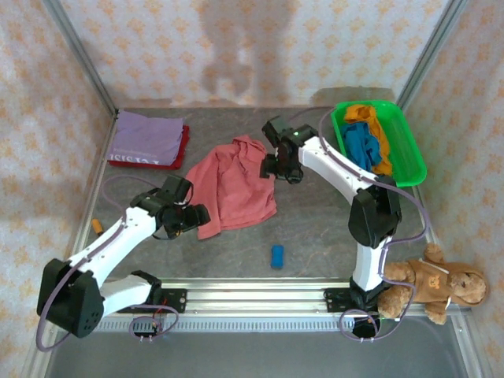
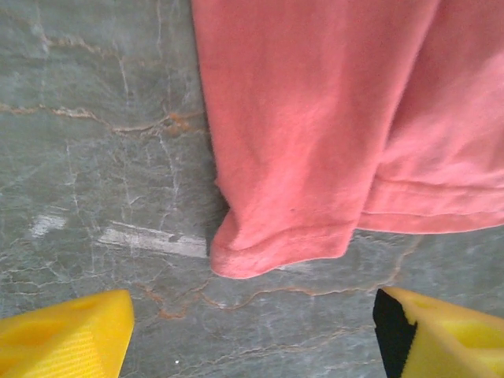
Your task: Fold and stack the t-shirts
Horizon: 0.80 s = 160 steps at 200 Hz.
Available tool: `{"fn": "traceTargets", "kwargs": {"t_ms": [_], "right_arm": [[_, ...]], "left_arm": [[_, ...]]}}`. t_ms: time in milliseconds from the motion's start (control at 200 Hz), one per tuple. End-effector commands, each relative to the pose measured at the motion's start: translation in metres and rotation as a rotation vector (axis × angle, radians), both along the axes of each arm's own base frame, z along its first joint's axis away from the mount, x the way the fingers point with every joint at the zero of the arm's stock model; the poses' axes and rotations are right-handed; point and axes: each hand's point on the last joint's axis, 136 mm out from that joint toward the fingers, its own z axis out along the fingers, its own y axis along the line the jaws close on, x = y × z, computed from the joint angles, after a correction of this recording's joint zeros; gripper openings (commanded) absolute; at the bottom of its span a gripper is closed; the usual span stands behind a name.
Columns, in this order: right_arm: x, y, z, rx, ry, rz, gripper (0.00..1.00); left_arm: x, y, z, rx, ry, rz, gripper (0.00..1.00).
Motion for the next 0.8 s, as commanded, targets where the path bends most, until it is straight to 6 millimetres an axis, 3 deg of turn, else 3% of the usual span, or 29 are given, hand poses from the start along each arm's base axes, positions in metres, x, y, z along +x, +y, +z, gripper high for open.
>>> {"fn": "traceTargets", "kwargs": {"t_ms": [0, 300, 536, 671, 796], "right_arm": [[-0.002, -0.006, 0.018, 0.054, -0.057, -0.022, 0.67], [-0.009, -0.02, 0.004, 0.041, -0.02, -0.043, 0.67], [-0.015, -0.027, -0.001, 0.027, -0.005, -0.044, 0.67], [-0.019, -0.032, 0.001, 0.024, -0.01, -0.046, 0.67], [-0.022, -0.033, 0.003, 0.027, -0.008, -0.05, 0.67]], "left_arm": [[-0.002, -0.006, -0.013, -0.008, 0.021, -0.035, 0.76], [0.006, -0.026, -0.044, -0.012, 0.087, -0.064, 0.52], [0.006, -0.019, -0.054, 0.074, 0.142, -0.095, 0.2], [0.015, -0.017, -0.026, 0.095, 0.087, -0.108, 0.05], [0.033, -0.008, 0.032, 0.085, -0.079, -0.052, 0.01]]}}
